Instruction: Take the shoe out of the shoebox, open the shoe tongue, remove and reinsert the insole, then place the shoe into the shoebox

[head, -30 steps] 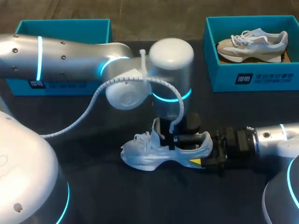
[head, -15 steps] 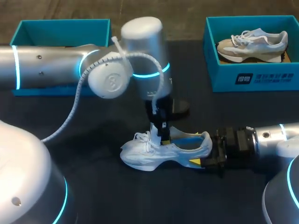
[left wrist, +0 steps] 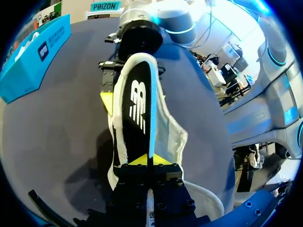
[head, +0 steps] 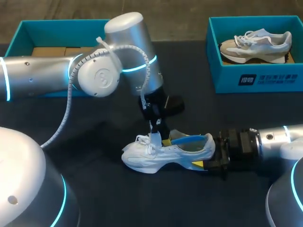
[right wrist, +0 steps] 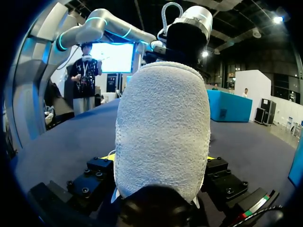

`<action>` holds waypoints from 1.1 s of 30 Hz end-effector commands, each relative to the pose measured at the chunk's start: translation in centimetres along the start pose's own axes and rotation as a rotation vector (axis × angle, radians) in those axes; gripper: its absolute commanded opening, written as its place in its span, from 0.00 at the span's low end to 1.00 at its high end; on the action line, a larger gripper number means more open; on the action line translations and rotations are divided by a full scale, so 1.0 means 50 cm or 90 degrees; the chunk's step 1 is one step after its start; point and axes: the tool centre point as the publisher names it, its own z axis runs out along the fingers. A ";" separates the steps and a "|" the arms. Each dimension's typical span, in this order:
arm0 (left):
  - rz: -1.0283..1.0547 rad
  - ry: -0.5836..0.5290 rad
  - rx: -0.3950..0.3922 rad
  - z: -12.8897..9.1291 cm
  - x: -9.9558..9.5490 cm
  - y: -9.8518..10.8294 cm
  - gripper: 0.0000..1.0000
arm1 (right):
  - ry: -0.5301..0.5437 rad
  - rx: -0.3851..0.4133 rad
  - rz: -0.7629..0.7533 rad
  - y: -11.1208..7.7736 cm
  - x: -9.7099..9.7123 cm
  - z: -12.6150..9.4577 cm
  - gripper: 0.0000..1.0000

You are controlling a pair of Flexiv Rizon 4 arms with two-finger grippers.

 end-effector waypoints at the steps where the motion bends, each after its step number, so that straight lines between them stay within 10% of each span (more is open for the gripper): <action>1: 0.002 -0.006 0.007 -0.004 0.007 0.005 0.00 | -0.001 0.003 0.000 0.003 0.004 0.001 0.00; 8: 0.014 -0.047 -0.002 -0.008 0.021 -0.007 0.00 | -0.001 0.003 0.000 0.003 0.004 0.001 0.00; 15: 0.004 -0.108 -0.013 -0.025 0.024 -0.028 0.46 | -0.001 0.003 0.000 0.003 0.004 0.001 0.00; 33: 0.005 -0.227 -0.003 -0.070 0.044 -0.072 0.41 | -0.001 0.003 0.000 0.003 0.004 0.001 0.00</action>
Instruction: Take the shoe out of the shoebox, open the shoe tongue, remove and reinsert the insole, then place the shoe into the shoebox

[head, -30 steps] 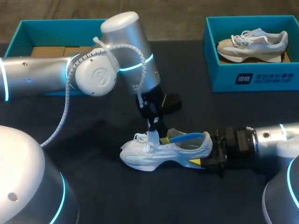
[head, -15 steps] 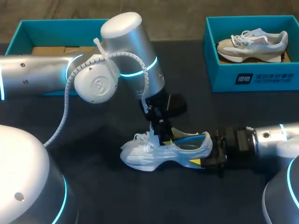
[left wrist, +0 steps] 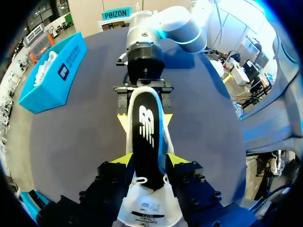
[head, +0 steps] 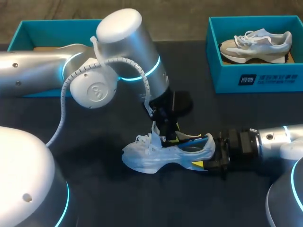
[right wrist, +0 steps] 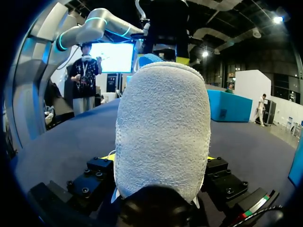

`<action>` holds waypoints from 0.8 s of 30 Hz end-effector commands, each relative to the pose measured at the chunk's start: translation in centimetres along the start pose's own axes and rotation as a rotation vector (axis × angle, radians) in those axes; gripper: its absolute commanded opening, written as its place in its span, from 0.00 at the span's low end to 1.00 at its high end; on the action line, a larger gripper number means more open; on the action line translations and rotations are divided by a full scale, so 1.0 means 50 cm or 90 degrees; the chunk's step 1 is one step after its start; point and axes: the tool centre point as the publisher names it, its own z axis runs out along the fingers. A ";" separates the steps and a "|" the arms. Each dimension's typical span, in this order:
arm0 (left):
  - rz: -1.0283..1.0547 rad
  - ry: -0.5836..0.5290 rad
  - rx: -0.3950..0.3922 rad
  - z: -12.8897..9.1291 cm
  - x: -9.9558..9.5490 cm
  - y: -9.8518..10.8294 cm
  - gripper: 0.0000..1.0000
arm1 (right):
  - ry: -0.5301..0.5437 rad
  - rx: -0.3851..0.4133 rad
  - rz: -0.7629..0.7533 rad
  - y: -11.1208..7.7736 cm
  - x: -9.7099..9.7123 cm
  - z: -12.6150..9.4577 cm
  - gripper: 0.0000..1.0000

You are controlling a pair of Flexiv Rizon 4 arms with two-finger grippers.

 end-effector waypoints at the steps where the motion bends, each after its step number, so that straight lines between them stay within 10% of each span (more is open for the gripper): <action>1: 0.002 -0.045 0.001 -0.010 0.019 -0.006 0.40 | -0.001 0.003 0.000 0.003 0.004 0.001 0.00; 10: 0.004 -0.037 0.026 -0.015 0.041 -0.010 0.38 | -0.001 0.003 0.000 0.003 0.004 0.001 0.00; 14: 0.004 -0.037 0.026 -0.015 0.041 -0.010 0.65 | -0.001 0.003 0.000 0.003 0.004 0.001 0.00; 17: 0.004 -0.037 0.026 -0.015 0.041 -0.010 0.31 | -0.001 0.003 0.000 0.003 0.004 0.001 0.00; 24: 0.004 -0.037 0.026 -0.015 0.041 -0.010 0.27 | -0.001 0.003 0.000 0.003 0.004 0.001 0.00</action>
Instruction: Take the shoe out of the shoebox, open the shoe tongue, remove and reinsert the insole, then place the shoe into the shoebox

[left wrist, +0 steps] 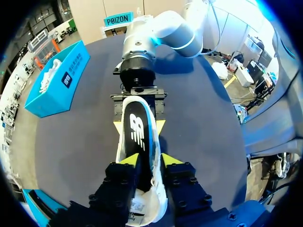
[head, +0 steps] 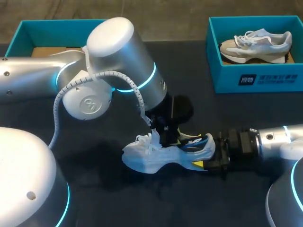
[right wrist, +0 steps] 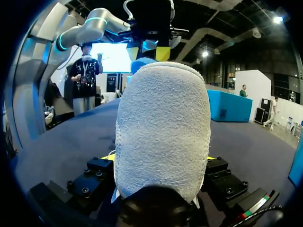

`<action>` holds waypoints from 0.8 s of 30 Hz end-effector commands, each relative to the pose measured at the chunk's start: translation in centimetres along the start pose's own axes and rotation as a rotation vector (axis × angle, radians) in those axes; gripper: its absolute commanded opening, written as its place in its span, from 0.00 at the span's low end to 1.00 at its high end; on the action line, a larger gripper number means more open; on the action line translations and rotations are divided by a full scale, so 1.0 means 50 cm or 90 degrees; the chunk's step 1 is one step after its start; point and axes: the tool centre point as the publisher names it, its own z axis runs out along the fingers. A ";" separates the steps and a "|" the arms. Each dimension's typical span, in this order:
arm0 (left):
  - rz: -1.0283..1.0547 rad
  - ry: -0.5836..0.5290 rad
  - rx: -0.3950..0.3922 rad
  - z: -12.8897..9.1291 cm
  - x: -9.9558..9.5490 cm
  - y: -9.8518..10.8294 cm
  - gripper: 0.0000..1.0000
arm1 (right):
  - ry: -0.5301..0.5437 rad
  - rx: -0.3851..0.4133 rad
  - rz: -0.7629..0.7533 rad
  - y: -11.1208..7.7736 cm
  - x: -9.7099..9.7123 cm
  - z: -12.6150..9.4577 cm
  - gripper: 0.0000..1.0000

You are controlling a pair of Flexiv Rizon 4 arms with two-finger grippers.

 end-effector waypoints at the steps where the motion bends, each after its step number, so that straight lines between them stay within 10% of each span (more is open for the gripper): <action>1: 0.000 -0.001 0.001 -0.001 0.003 0.003 0.32 | -0.001 0.003 0.000 0.003 0.003 0.001 0.00; 24: 0.001 -0.116 0.045 0.053 0.011 -0.026 0.47 | -0.001 0.003 0.000 0.003 0.003 0.001 0.00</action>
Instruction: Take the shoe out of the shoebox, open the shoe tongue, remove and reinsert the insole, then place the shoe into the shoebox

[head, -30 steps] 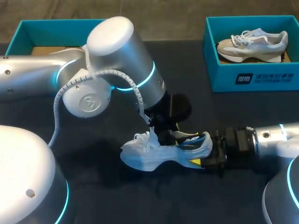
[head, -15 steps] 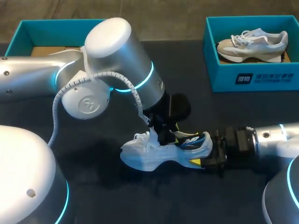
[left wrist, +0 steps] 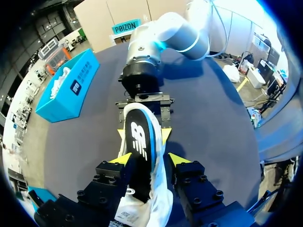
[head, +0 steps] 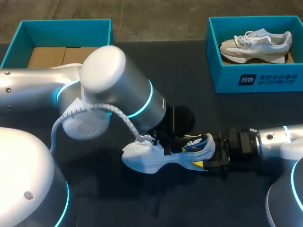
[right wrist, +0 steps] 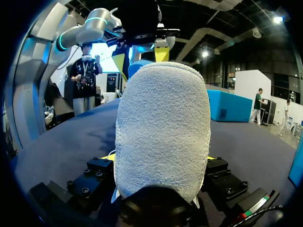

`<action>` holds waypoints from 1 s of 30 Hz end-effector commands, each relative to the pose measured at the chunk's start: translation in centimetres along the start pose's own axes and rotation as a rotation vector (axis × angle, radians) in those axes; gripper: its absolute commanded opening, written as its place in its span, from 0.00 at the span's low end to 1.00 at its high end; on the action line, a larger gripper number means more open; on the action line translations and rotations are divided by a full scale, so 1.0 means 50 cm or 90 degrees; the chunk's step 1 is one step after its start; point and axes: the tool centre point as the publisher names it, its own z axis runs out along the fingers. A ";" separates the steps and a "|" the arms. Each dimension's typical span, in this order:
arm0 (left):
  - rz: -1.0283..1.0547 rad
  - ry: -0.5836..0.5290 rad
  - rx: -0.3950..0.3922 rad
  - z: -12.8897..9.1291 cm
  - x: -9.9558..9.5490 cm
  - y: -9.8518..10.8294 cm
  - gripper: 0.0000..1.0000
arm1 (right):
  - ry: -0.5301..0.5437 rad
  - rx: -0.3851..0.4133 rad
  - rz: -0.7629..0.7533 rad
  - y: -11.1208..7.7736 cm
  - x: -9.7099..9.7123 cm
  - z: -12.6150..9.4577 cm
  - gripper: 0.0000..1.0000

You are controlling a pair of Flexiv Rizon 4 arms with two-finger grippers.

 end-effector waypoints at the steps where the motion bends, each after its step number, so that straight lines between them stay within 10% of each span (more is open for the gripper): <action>1: -0.003 -0.016 -0.001 0.022 0.003 -0.008 0.47 | -0.001 0.003 0.000 0.003 0.003 0.001 0.00; 19: -0.021 -0.089 -0.013 0.079 -0.011 -0.030 0.39 | -0.001 0.003 0.000 0.003 0.003 0.001 0.00; 25: -0.038 -0.100 -0.012 0.082 -0.022 -0.025 0.00 | -0.001 0.003 0.000 0.003 0.003 0.001 0.00; 30: -0.051 -0.080 0.009 0.074 -0.027 -0.021 0.00 | -0.001 0.003 0.000 0.003 0.003 0.001 0.00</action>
